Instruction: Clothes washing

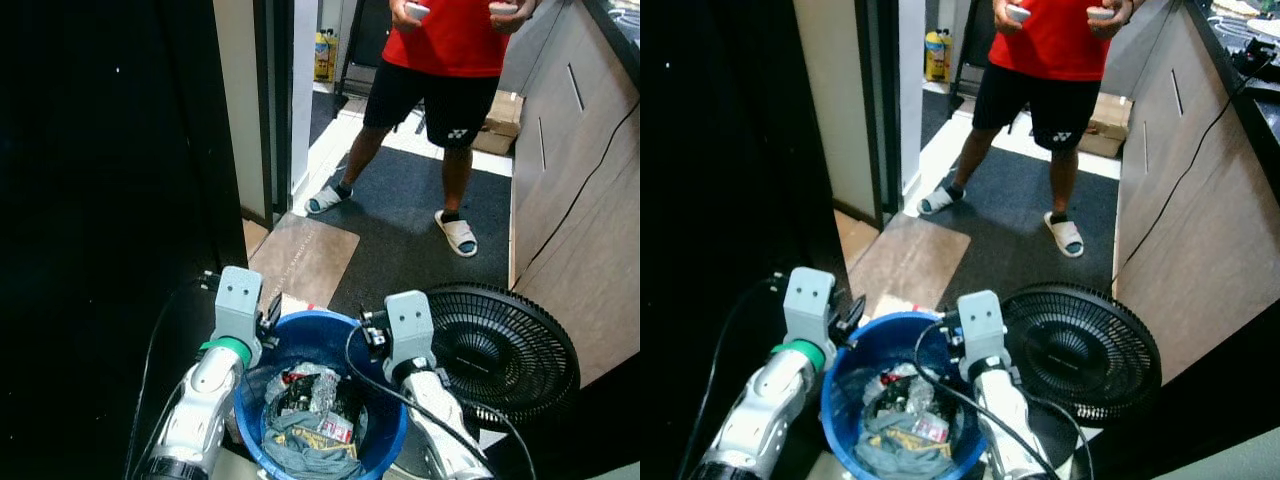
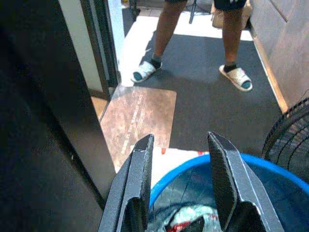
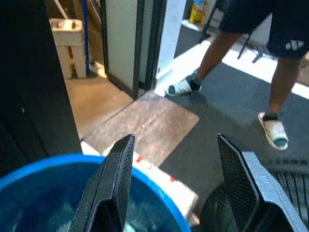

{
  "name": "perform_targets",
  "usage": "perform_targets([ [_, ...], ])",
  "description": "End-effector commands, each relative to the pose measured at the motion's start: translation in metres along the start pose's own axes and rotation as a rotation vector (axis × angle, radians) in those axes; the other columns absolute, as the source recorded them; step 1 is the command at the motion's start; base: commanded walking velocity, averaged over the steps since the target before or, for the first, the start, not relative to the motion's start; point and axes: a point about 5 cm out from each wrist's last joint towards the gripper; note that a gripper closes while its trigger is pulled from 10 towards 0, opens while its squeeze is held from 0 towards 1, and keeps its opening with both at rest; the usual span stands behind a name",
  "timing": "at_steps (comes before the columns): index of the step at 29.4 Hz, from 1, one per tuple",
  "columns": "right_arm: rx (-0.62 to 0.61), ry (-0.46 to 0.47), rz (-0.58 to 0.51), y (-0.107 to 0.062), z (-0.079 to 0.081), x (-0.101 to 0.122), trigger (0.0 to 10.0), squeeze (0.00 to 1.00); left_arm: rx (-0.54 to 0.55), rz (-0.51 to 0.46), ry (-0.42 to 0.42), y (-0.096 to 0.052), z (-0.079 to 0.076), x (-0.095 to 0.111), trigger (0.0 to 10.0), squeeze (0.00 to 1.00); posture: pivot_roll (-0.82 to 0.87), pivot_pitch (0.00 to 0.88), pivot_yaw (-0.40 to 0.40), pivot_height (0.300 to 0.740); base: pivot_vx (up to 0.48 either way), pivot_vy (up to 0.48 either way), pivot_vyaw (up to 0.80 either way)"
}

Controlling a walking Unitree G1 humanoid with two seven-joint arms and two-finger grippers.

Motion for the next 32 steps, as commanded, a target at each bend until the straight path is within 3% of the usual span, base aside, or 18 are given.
perform_targets([
  [1,-0.007,-0.006,0.003,0.001,-0.002,-0.002,10.0,0.0,-0.001,0.014,0.011,0.001,0.0,-0.005,10.0,0.0,0.07,0.0,0.004,0.74,0.0,0.0,0.0],
  [9,-0.019,-0.019,-0.006,0.005,-0.008,0.0,10.0,0.0,0.031,0.022,-0.003,0.005,0.009,-0.006,10.0,0.0,0.08,0.0,0.008,0.74,0.0,0.0,0.0],
  [12,-0.02,-0.007,-0.018,0.009,-0.005,0.001,10.0,0.0,0.045,-0.012,-0.005,0.013,0.016,0.004,10.0,0.0,0.08,0.0,0.01,0.74,0.0,0.0,0.0],
  [20,-0.001,-0.004,-0.029,0.015,0.002,0.003,10.0,0.0,0.045,-0.06,-0.001,0.024,0.016,0.018,10.0,0.0,0.09,0.0,0.008,0.74,0.0,0.0,0.0],
  [32,-0.007,-0.018,-0.046,0.016,0.0,0.004,10.0,0.0,0.052,-0.034,0.003,0.019,0.017,0.006,10.0,0.0,0.09,0.0,0.01,0.74,0.0,0.0,0.0],
])
Point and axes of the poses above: a point about 5 cm out from each wrist's last joint towards the gripper, its own y axis pointing out of the wrist towards the gripper, its own x axis along the axis of the wrist's last joint, z = x × y, and after that the axes turned 13 degrees about y, right-handed
